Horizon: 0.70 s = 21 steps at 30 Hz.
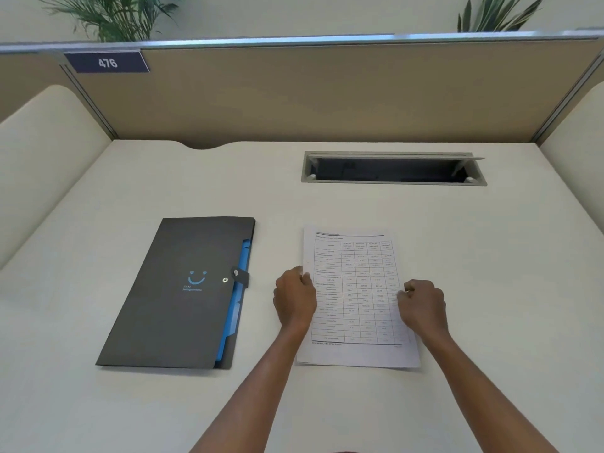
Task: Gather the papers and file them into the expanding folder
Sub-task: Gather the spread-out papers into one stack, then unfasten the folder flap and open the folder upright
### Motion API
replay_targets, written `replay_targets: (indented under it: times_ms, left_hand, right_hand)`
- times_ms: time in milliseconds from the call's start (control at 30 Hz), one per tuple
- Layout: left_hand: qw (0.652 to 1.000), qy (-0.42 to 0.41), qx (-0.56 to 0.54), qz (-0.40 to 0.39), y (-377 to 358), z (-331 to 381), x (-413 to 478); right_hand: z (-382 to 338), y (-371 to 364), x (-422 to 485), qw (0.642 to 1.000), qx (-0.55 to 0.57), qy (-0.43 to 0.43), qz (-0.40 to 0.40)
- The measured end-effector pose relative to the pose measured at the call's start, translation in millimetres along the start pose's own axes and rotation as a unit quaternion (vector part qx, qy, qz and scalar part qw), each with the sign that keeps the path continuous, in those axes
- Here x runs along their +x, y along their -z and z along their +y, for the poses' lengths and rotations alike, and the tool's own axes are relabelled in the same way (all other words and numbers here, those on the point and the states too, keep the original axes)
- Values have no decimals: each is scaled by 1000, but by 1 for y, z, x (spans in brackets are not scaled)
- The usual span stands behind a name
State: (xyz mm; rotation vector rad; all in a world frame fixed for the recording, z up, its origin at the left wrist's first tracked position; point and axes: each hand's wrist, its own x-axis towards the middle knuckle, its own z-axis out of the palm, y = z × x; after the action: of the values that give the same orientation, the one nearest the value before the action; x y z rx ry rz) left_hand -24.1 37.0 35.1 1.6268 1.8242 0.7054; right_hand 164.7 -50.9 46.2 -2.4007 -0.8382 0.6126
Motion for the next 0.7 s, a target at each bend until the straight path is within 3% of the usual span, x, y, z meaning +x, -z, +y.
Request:
replay_targets:
  times_ms: [467,600,700]
  left_hand:
    - [993,-54,82,-59,9,-5,3]
    - [994,-96,58,-6,34,-12,11]
    - [986,-133,58,79,68,-22,23]
  right_hand:
    - [2,0,4,999,19,-19,19]
    - [0,7,2,998,-41,-3,52]
    - [-12,11,-5,991,-34,64,111]
